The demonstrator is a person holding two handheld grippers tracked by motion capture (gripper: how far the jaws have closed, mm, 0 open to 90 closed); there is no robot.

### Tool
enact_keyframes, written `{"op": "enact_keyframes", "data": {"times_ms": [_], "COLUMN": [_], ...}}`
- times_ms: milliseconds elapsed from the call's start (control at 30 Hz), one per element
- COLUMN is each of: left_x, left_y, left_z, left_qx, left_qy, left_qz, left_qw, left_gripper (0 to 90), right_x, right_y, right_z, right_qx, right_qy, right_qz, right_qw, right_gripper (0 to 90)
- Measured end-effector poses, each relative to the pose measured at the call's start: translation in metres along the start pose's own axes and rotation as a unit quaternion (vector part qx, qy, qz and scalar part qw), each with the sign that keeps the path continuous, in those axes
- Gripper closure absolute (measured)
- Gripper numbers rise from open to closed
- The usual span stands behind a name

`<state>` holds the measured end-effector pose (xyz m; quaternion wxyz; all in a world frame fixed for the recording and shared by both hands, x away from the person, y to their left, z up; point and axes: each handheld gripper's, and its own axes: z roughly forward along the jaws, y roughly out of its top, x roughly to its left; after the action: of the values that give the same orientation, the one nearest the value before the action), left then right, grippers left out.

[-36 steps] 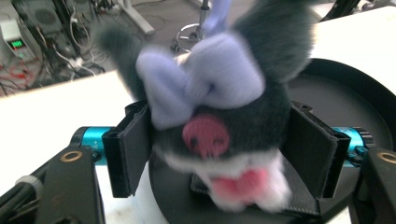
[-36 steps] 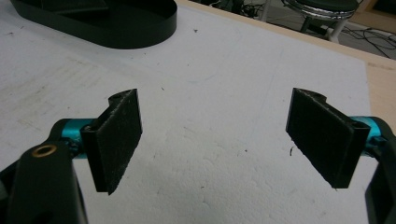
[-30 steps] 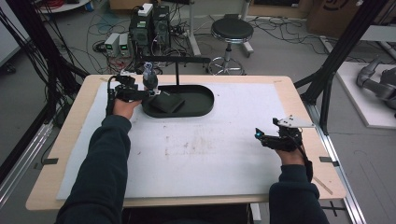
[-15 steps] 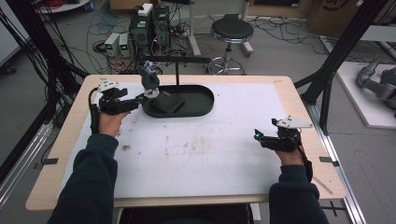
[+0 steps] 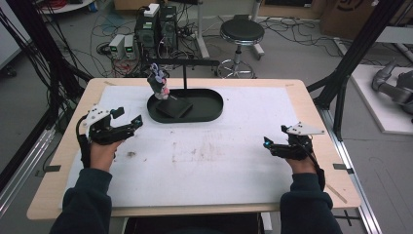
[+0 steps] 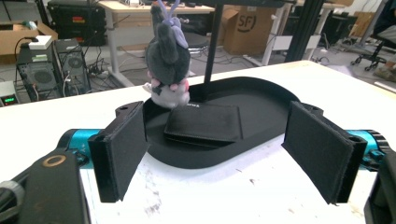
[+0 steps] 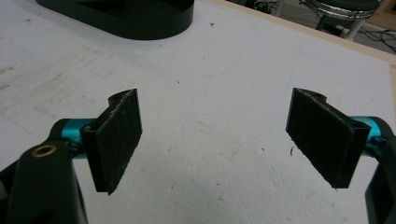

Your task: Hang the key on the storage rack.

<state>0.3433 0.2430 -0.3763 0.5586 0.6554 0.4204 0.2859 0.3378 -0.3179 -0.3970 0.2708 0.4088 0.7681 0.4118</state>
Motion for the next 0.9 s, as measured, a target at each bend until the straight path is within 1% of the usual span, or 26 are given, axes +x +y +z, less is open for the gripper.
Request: {"op": "enact_keyframes", "data": {"times_ms": [167,233,300,333,500,667,900], "left_x": [-0.007,-0.01,-0.011,-0.012,-0.012,-0.012,-0.013], "left_y": [-0.004,-0.006,-0.008,-0.009,-0.015,-0.019,-0.025], "left_z": [-0.012,-0.015,-0.016,-0.017,-0.018,-0.019,-0.019], "left_qx": [-0.006,-0.009,-0.008,-0.007,0.0,0.005,0.012], "left_qy": [-0.002,-0.001,-0.001,-0.001,-0.003,-0.003,-0.006], "left_qz": [0.009,0.009,0.013,0.015,0.012,0.016,0.01], "left_qw": [0.9999,0.9999,0.9999,0.9999,0.9999,0.9998,0.9999], "left_gripper": [21.2,21.3,21.2,21.2,21.2,21.2,21.3], "right_x": [0.001,0.001,0.002,0.002,0.004,0.005,0.005], "right_y": [-0.001,-0.001,-0.001,-0.001,-0.001,-0.002,-0.005], "right_z": [-0.001,-0.002,-0.002,-0.002,-0.003,-0.004,-0.004], "right_qx": [0.002,0.001,0.002,0.001,0.003,0.001,0.0], "right_qy": [-0.002,-0.001,-0.003,-0.004,-0.005,-0.006,-0.009], "right_qz": [0.0,0.0,0.001,-0.001,-0.001,-0.005,-0.008], "right_qw": [1.0,1.0,1.0,1.0,1.0,1.0,0.9999], "right_gripper": [18.5,18.5,18.5,18.5,18.5,18.5,18.5]}}
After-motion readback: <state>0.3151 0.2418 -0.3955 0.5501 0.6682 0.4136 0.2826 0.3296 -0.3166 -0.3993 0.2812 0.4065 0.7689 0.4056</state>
